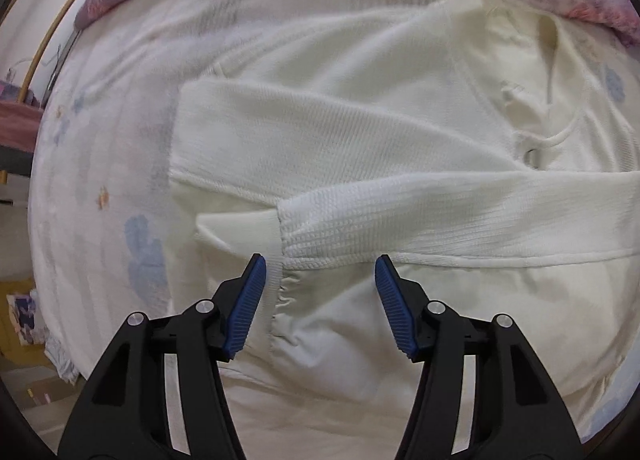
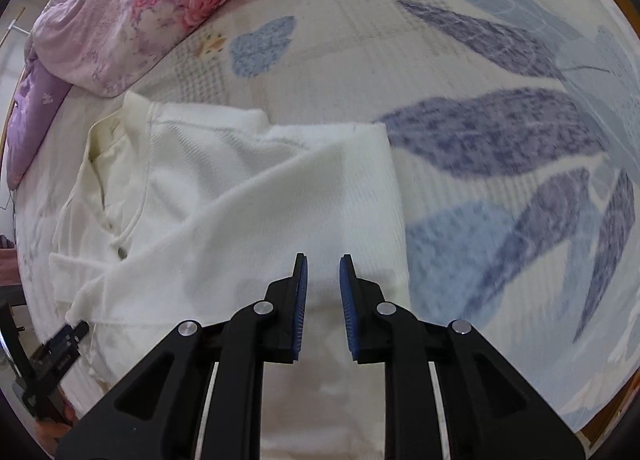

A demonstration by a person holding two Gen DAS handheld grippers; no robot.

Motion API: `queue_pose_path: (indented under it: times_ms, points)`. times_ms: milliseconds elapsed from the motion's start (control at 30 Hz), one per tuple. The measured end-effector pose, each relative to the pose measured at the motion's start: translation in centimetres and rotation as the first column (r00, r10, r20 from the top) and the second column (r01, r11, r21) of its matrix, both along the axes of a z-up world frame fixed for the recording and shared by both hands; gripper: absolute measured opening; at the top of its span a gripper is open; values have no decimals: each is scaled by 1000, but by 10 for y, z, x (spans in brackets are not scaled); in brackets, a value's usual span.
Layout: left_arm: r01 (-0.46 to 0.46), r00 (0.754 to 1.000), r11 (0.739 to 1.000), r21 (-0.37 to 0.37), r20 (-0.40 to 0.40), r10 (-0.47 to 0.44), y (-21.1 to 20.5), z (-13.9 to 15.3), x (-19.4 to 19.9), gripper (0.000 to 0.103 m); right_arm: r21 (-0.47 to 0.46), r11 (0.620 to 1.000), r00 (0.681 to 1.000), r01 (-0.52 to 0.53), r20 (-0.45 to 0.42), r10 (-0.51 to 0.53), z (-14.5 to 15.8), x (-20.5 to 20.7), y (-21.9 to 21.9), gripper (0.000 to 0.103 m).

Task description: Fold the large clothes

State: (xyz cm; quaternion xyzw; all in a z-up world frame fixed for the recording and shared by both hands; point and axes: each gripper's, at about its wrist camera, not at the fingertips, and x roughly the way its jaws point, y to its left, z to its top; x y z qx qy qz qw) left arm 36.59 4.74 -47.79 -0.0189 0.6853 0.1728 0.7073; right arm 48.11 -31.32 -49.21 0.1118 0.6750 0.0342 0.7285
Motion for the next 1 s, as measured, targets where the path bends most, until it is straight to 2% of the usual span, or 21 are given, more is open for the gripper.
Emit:
queue_pose_path:
  times_ms: [300,433,700,800,1000]
  points:
    - [-10,1000,1000,-27,-4,10,0,-28,0,52,-1,1000,1000,17,-19,-17,-32,20,6,17]
    - [-18,1000,999,-51,10,19,3,-31,-1,53,-25,1000,1000,1,-6,-1,-36,23,15,17]
    - [-24,999,999,-39,30,25,2,-33,-6,55,-50,999,1000,-16,3,16,-44,26,39,18]
    - [-37,999,999,-17,-1,37,-5,-26,-13,53,-28,999,999,-17,-33,16,-36,11,30,18]
    - [-83,996,996,-46,-21,82,-15,-10,-46,53,-10,997,990,-71,-127,69,-34,-34,33,19]
